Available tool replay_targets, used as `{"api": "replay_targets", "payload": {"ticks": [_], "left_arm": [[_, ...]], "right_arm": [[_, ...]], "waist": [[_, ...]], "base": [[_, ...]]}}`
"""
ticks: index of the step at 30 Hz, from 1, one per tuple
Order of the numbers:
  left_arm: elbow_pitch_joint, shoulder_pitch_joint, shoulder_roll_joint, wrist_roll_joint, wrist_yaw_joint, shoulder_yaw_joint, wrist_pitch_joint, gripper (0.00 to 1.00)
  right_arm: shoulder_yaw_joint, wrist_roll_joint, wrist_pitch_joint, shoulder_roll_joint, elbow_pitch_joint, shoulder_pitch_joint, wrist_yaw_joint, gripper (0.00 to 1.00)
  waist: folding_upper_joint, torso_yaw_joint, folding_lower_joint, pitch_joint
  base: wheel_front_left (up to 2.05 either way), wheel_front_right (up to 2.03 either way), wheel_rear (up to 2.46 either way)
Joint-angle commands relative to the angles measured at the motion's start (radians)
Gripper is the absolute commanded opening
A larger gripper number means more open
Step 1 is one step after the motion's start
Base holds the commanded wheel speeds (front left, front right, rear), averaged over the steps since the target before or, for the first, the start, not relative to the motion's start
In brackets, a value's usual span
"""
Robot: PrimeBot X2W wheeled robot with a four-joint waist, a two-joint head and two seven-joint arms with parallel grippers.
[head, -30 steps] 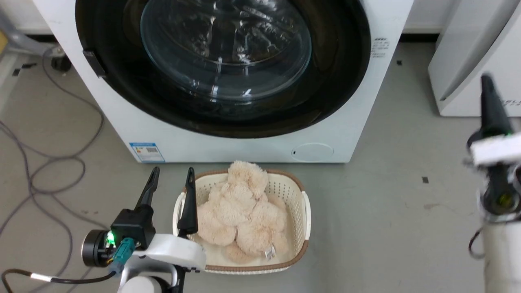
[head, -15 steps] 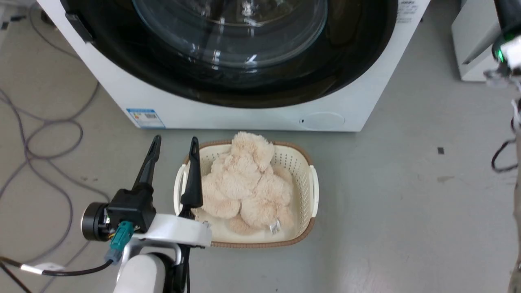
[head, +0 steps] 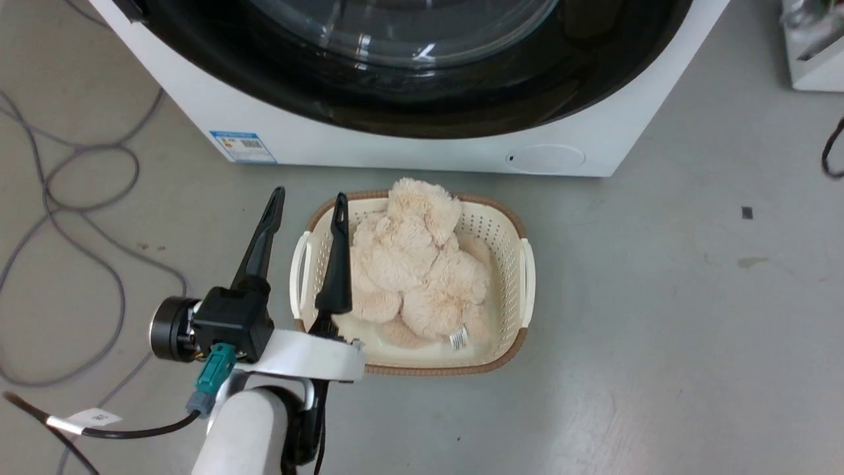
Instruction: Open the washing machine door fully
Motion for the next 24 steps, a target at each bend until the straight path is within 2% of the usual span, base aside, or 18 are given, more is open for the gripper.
{"api": "replay_targets", "payload": {"ticks": [1,11,24], "left_arm": [[-0.007,-0.023,0.001,-0.009,0.009,-0.01,-0.01,1.0],[-0.01,-0.06,0.001,-0.025,0.026,-0.027,-0.03,1.0],[-0.015,-0.08,0.001,-0.035,0.032,-0.034,-0.058,1.0]], "right_arm": [[0.014,0.022,0.02,-0.01,0.03,-0.054,0.001,0.0],[0.095,0.039,0.115,-0.027,0.167,-0.215,0.001,0.0],[0.198,0.137,0.391,-0.07,0.268,-0.343,0.001,0.0]], "waist": [[0.0,0.005,-0.0001,0.014],[0.0,0.025,-0.0001,0.065],[0.0,0.038,-0.0001,0.104]], "base": [[0.0,0.0,0.0],[0.0,0.0,0.0],[0.0,0.0,0.0]]}}
